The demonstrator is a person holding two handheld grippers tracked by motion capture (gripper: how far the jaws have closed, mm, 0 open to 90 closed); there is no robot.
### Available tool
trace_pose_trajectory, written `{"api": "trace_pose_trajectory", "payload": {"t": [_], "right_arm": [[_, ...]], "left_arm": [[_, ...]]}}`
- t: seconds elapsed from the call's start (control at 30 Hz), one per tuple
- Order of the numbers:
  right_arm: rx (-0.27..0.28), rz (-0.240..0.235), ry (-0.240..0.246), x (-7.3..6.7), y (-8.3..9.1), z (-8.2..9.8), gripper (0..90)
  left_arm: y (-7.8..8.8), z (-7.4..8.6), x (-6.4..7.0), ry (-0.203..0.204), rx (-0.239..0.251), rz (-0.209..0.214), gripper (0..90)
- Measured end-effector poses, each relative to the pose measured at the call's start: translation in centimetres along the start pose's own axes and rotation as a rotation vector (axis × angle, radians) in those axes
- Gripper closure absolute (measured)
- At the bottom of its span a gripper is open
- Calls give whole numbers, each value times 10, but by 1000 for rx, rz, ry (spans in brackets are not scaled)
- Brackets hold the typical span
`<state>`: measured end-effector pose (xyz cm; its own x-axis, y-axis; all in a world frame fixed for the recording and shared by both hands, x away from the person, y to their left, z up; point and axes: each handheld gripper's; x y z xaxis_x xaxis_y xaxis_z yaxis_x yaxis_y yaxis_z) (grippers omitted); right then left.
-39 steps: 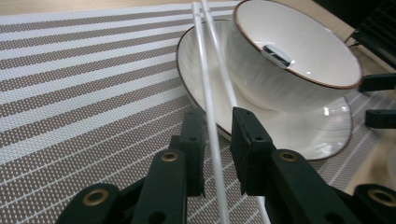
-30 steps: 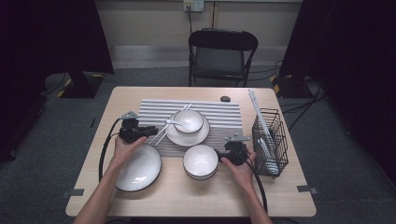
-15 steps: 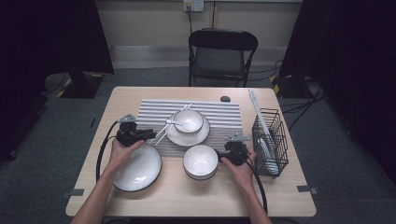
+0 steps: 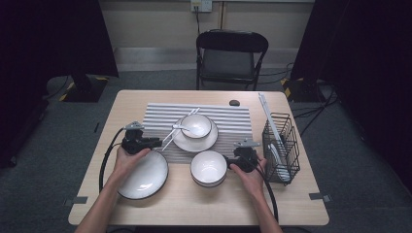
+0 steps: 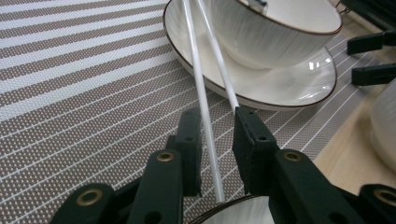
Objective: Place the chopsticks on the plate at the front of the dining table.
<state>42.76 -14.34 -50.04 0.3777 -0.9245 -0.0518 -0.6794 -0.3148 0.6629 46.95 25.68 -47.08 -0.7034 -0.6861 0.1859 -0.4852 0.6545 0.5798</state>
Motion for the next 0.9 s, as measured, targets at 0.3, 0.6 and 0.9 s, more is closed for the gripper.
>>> {"api": "trace_pose_trajectory", "payload": {"t": [0.3,0.6,0.9], "right_arm": [[0,-2,-2,0,0,0,209],[0,-1,-2,0,0,0,209],[0,0,-1,0,0,0,210]], "left_arm": [[-5,2,-1,6,-22,-11,795],[-12,0,0,18,-7,-14,855],[-16,-1,0,22,3,-17,857]]}}
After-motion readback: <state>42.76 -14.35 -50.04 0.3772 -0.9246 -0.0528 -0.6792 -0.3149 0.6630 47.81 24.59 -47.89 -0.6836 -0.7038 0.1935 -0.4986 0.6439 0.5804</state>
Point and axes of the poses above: each handheld gripper's, and its own axes: y roughly backward along the jaws, z roughly out of its underside, x roughly to its right, and after that the axes turned 4 degrees about -y, right-handed
